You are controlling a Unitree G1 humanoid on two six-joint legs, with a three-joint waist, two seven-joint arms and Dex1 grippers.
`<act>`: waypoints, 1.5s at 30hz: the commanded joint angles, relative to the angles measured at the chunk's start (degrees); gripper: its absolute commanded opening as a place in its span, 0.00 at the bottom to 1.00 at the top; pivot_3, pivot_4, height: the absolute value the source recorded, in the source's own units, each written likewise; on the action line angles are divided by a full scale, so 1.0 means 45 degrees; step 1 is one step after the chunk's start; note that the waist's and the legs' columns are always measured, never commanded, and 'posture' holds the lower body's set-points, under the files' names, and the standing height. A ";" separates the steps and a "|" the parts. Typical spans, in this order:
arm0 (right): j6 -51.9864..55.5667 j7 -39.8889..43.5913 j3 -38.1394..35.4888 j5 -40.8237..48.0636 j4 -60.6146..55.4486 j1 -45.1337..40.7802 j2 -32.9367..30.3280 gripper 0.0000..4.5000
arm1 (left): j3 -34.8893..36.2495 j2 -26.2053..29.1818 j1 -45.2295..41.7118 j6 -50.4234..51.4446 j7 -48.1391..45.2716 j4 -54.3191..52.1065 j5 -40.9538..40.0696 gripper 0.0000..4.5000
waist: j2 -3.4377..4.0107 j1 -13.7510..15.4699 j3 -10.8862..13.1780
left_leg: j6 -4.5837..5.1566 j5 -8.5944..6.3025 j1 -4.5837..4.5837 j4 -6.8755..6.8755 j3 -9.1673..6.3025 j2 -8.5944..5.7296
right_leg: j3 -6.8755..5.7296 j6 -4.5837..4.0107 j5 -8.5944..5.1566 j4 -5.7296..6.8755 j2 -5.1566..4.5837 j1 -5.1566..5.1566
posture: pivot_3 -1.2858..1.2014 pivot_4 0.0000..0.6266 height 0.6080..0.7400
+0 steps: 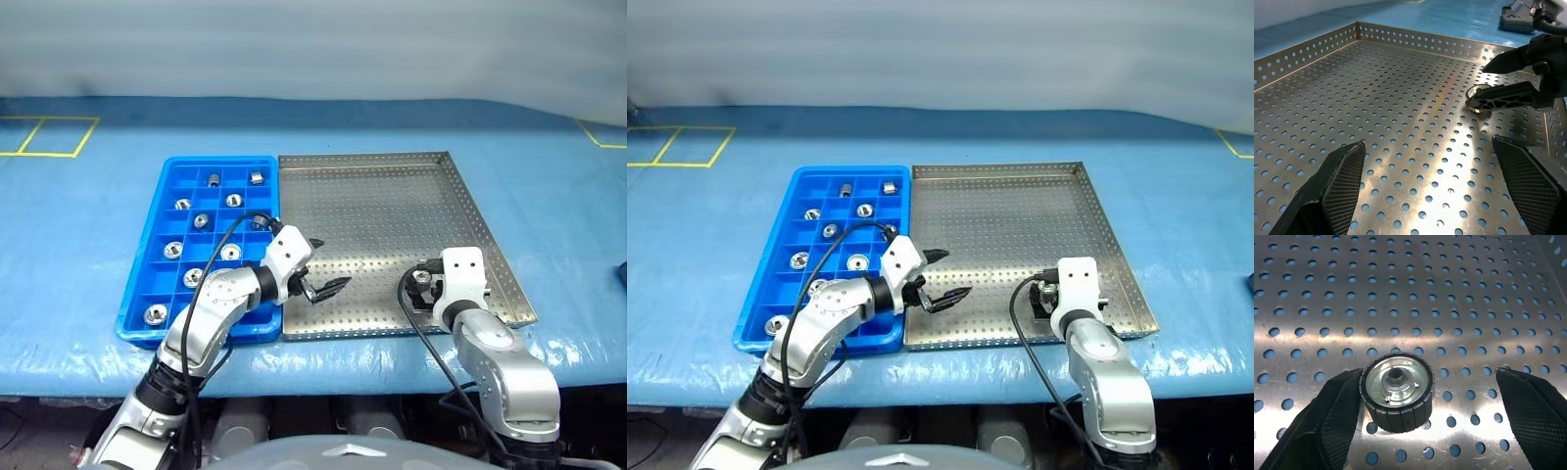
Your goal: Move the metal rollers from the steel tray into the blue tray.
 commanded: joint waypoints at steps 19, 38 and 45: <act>0.0046 0.0850 0.1038 -0.0091 -0.0777 -0.0910 -0.0702 0.37 | 0.1417 -0.0607 0.0182 -0.0019 0.1137 -0.0970 -0.0618 1.00 | 0.0004 0.0009 0.0003 | 0.0000 0.0001 0.0004 0.0005 0.0007 0.0005 | 0.0002 0.0004 0.0000 0.0001 0.0001 -0.0002 | 0.55 0.24 1.00; 0.0919 0.3655 0.5227 0.0230 -0.0255 -0.6191 -0.2594 0.37 | 0.4934 0.2113 0.2429 0.0058 0.1003 -0.3301 -0.1279 1.00 | -0.0005 0.0929 0.0015 | -0.0004 -0.0001 -0.0021 -0.0041 -0.0037 0.0002 | -0.0053 -0.0055 0.0023 -0.0037 -0.0004 -0.0008 | 0.64 0.24 1.00; 0.0816 0.4375 0.6422 0.0388 0.0267 -0.7271 -0.2187 0.37 | 0.5582 0.2522 0.3851 0.0390 0.1159 -0.4078 -0.1563 1.00 | -0.0004 0.1385 0.0020 | -0.0005 0.0000 -0.0023 -0.0040 -0.0042 0.0008 | -0.0071 -0.0047 0.0007 -0.0038 -0.0008 -0.0010 | 0.66 0.24 1.00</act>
